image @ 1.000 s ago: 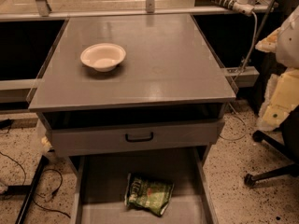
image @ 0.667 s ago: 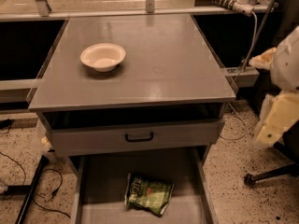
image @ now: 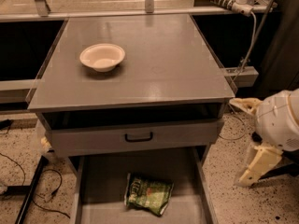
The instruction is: Pick green jalapeno chip bag from middle drawer and place on counter
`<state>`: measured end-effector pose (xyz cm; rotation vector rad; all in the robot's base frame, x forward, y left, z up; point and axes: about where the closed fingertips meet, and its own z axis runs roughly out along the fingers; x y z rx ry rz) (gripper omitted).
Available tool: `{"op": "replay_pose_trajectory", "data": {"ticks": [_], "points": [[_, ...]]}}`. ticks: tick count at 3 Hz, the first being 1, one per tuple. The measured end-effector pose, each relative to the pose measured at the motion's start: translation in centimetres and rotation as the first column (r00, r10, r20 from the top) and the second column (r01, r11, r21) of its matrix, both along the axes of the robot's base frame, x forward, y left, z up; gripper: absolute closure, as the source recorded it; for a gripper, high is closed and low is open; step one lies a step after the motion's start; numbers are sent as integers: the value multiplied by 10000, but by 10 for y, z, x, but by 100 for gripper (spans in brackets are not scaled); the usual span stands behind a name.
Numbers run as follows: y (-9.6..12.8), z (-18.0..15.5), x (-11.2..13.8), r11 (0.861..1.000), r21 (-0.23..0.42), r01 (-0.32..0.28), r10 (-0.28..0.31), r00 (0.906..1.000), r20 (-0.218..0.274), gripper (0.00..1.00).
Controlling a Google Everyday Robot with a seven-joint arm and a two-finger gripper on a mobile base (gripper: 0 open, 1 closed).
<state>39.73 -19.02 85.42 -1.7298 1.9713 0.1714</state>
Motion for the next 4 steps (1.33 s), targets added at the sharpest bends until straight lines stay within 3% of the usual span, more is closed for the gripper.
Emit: {"op": "replay_pose_trajectory", "data": {"ticks": [1,3,4], "points": [[7,-50,-4,9988,460,-154,166,9995,-270,0],[10,-56,-8,9986,498,-157,177,9990,-401,0],[21,-101,-16,9974,721,-56,134,9940,-1082,0]]}}
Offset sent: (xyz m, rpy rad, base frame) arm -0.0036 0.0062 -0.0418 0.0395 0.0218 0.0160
